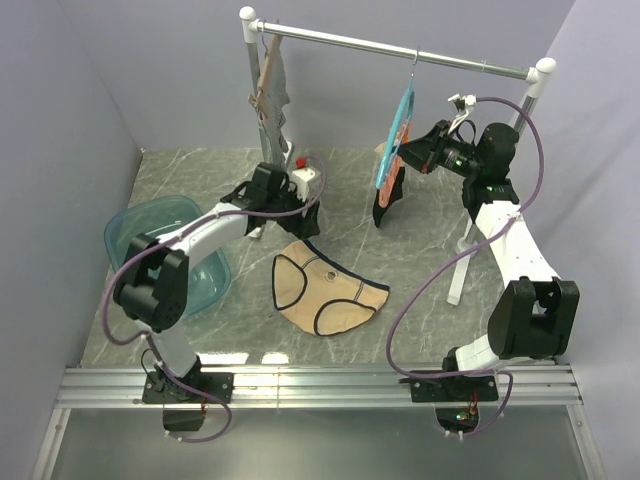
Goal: Clip the underwear to the hanger
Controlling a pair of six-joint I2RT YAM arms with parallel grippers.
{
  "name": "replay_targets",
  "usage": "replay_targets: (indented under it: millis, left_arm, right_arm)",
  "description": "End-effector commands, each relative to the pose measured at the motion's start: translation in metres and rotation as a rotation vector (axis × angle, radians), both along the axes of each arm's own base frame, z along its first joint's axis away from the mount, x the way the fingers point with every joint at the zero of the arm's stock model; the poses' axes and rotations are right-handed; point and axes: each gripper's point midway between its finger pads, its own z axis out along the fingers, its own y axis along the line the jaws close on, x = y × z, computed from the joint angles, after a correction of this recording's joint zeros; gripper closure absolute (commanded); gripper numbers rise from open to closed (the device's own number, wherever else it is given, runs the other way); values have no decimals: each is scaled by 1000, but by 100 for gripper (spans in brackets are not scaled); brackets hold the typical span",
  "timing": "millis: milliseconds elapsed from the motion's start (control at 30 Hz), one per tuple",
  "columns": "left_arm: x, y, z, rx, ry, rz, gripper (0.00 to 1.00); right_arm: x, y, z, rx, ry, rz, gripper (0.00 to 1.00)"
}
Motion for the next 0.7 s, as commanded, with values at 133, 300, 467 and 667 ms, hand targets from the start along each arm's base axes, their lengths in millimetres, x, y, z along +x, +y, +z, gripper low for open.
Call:
replay_targets:
  millis: [133, 300, 467, 667]
  left_arm:
    - [1, 38, -80, 266, 196, 148, 27]
    - [7, 45, -94, 348, 204, 169, 26]
    - [1, 44, -105, 409, 202, 174, 27]
    - [2, 40, -83, 392, 126, 211, 27]
  right_arm:
    - [-11, -1, 15, 1, -23, 11, 100]
    - [-13, -1, 16, -6, -30, 15, 100]
    - [-12, 0, 14, -6, -27, 18, 100]
    - [-13, -1, 13, -8, -28, 21, 100]
